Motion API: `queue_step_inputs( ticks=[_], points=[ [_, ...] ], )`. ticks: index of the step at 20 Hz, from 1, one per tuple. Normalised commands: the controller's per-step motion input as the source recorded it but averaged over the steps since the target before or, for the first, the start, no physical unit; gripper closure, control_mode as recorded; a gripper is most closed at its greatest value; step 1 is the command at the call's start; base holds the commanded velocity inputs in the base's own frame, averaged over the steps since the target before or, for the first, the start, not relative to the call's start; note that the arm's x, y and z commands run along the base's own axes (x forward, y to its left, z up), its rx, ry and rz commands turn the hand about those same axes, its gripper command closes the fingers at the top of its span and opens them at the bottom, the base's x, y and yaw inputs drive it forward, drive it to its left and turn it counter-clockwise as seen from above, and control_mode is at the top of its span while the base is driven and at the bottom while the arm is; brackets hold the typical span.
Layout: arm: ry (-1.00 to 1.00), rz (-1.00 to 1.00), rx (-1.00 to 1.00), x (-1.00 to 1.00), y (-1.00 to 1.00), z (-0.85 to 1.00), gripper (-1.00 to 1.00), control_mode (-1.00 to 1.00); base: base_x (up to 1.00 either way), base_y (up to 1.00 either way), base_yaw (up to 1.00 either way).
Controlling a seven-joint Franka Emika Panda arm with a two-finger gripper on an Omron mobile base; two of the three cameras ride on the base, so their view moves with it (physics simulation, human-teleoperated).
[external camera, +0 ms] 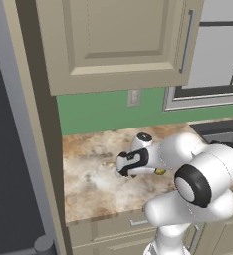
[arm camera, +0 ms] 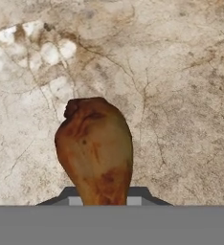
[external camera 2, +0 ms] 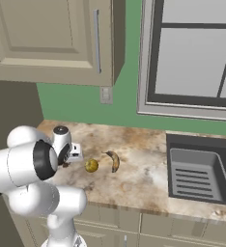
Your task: Open the fridge, remove the banana, squash, and chicken drumstick, and place them on any counter.
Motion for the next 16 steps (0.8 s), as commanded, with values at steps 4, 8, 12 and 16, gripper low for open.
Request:
queue_step_inputs(
  ticks=[4,8,12,16],
  points=[
    [0.01,0.00,0.00,0.04,0.07,-0.31,-1.00,-1.00,0.00,0.00,0.00],
    [0.00,0.00,0.00,-0.01,0.01,-0.08,-1.00,-1.00,0.00,0.00,0.00],
    [0.00,0.00,0.00,-0.20,0.00,0.02,-1.00,-1.00,0.00,0.00,0.00],
    [-0.05,0.00,0.00,-0.23,0.00,0.38,-1.00,-1.00,0.00,0.00,0.00]
  ],
)
